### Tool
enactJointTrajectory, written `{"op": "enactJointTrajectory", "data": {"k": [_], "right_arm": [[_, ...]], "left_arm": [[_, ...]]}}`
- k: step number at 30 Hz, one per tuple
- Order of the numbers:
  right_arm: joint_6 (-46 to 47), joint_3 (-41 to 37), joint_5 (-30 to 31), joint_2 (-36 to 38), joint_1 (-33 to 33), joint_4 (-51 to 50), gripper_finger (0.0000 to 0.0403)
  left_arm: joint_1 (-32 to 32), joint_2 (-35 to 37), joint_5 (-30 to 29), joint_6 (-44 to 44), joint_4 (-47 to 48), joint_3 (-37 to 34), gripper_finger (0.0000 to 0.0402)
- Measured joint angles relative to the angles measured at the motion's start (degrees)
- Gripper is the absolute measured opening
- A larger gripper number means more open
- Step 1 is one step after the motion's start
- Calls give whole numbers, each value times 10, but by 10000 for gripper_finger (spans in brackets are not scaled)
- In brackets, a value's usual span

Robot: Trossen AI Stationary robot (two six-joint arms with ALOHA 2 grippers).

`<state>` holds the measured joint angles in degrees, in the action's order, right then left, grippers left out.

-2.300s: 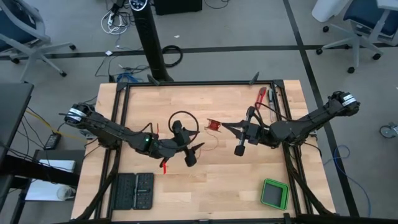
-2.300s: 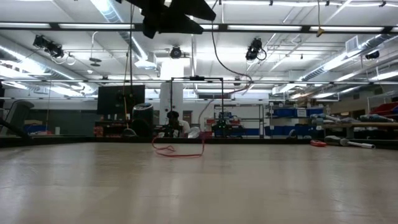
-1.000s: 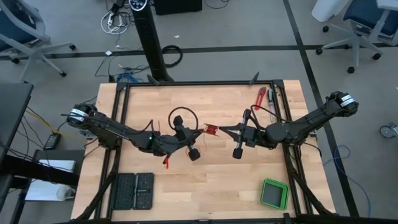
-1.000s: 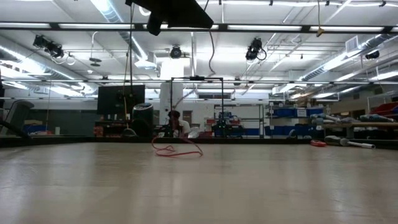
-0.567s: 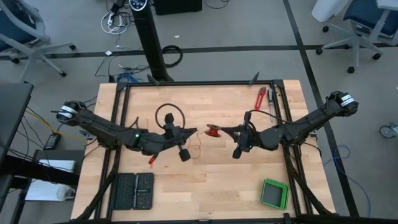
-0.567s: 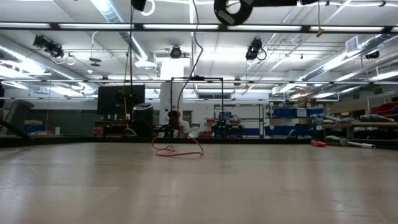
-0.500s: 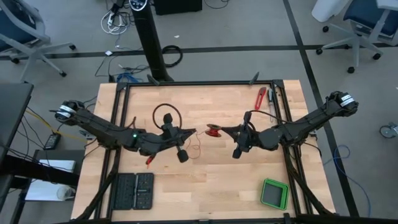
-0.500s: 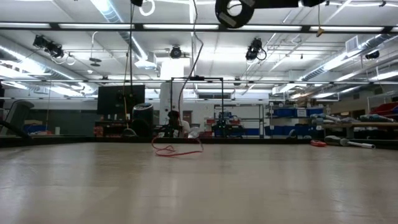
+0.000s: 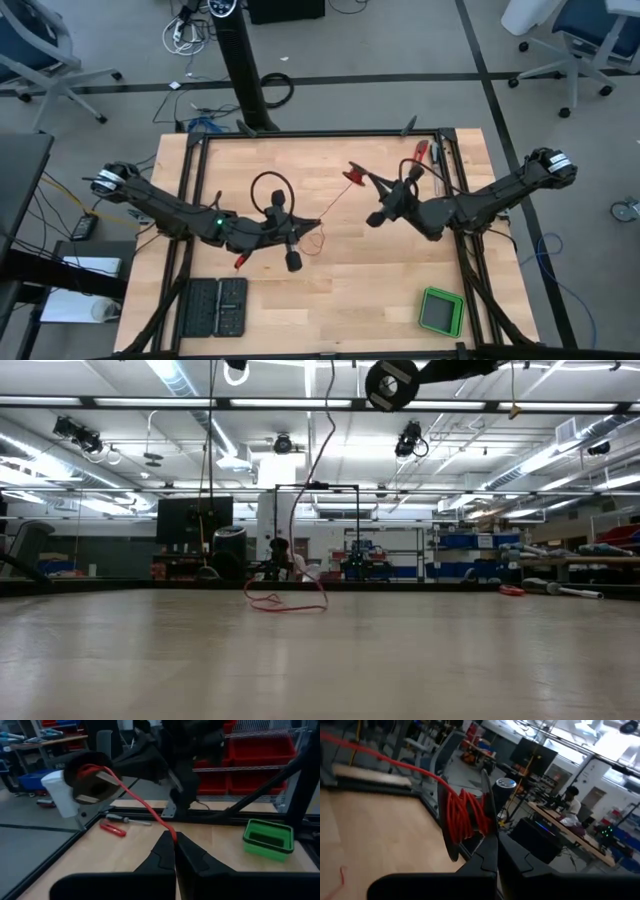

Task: Coil cords
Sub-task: Uncoil the red wire from the black spool

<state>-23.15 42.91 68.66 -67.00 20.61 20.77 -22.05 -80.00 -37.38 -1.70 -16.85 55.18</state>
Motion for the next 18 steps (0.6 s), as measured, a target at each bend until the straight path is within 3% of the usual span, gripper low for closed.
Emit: {"op": "enactJointTrajectory", "data": {"k": [12, 18], "right_arm": [[-11, 0, -16, -91, -12, 88, 0], [-53, 0, -19, -95, -9, 139, 0]], "left_arm": [[32, -75, 8, 8, -106, 0, 0], [35, -76, 17, 0, -67, 0, 0]]}}
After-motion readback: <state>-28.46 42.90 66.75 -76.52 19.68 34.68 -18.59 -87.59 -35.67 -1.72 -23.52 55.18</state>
